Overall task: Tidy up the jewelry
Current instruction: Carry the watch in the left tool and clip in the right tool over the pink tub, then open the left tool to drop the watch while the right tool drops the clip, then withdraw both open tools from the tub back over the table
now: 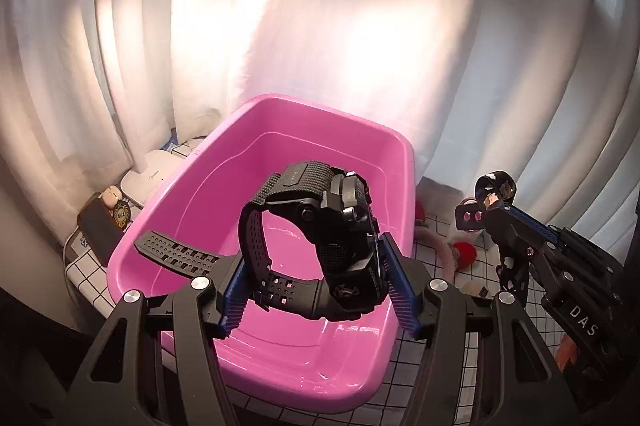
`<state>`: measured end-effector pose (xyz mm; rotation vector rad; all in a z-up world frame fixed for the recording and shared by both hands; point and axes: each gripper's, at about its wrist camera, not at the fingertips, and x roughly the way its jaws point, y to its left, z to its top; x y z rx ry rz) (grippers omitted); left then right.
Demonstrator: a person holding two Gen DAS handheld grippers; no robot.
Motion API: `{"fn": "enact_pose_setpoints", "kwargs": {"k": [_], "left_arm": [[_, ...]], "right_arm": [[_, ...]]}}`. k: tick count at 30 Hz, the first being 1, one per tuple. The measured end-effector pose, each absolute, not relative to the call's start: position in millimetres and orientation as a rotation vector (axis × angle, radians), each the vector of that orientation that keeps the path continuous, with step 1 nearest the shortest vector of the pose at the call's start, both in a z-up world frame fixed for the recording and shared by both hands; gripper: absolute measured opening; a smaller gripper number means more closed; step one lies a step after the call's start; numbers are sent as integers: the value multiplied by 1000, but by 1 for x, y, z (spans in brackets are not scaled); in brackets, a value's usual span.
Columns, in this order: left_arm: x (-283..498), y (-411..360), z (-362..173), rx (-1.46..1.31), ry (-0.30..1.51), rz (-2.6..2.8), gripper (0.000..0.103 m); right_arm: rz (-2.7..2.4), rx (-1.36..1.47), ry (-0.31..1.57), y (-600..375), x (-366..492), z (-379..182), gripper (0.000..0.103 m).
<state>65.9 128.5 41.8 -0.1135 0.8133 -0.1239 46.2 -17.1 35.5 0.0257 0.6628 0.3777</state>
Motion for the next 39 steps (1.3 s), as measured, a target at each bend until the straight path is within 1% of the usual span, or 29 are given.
{"fn": "enact_pose_setpoints", "kwargs": {"k": [10, 18, 19, 20, 21, 22, 23, 25, 30, 32, 39], "left_arm": [[104, 169, -13, -95, 940, 4, 59], [122, 181, -30, -46, 981, 52, 61], [122, 183, -31, -44, 980, 55, 61], [123, 184, -31, -44, 980, 64, 64], [123, 186, -31, -52, 986, 56, 66], [123, 188, -30, -52, 981, 62, 71], [122, 190, -28, -46, 966, 75, 78], [121, 194, -23, -38, 948, 87, 85], [121, 202, -22, -45, 956, 108, 87], [120, 205, -22, -60, 957, 119, 90], [110, 209, -18, -75, 943, 137, 91]], "right_arm": [[471, -25, 802, 47, 108, 1, 17], [427, -47, 904, 71, 145, -26, 17], [418, -47, 912, 71, 148, -28, 20], [411, -44, 922, 70, 149, -29, 24], [409, -40, 930, 69, 152, -29, 43], [406, -34, 931, 69, 153, -30, 64], [397, -31, 924, 68, 153, -29, 66], [376, -42, 902, 67, 152, -26, 66], [336, -67, 885, 64, 150, -22, 66], [316, -79, 881, 62, 147, -20, 66], [285, -100, 857, 61, 133, -14, 66]]}}
